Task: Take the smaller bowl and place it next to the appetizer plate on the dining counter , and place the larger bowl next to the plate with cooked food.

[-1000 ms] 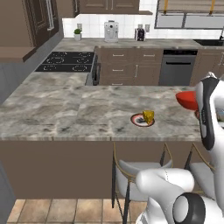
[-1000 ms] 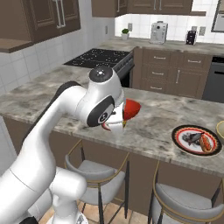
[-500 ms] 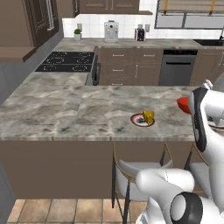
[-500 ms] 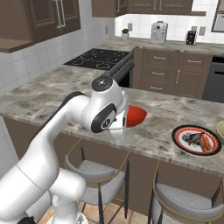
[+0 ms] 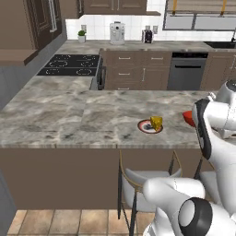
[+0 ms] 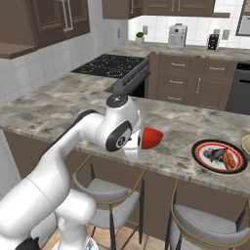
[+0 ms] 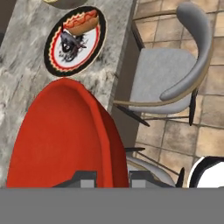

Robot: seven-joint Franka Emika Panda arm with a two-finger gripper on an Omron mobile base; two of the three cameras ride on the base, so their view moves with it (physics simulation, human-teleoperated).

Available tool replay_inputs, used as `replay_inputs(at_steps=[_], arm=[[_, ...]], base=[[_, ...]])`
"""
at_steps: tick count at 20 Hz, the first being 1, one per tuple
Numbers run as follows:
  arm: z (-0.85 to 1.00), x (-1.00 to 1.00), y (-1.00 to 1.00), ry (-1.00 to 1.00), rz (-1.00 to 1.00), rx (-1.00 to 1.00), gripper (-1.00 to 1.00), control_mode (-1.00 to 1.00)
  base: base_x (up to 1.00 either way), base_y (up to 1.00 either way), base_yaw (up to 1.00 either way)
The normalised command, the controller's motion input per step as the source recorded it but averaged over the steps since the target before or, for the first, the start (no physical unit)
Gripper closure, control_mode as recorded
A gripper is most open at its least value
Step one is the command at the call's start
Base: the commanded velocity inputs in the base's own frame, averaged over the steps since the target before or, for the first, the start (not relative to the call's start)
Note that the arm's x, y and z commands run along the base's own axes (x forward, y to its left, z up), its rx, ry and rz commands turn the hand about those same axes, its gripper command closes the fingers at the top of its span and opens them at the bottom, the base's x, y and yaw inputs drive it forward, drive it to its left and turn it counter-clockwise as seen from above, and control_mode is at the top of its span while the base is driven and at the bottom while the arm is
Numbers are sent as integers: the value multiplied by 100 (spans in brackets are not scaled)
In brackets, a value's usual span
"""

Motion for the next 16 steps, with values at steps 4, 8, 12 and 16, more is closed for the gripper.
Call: replay_inputs(at_steps=[4, 8, 12, 16], arm=[[-26, 23, 0, 4, 0, 0, 100, -100], [-33, 26, -1, 6, 0, 0, 100, -100], [-35, 33, 0, 6, 0, 0, 100, -100], [-28, 39, -1, 3, 0, 0, 100, -100]], base=[[0, 0, 0], [0, 0, 0], [0, 0, 0], [0, 0, 0]])
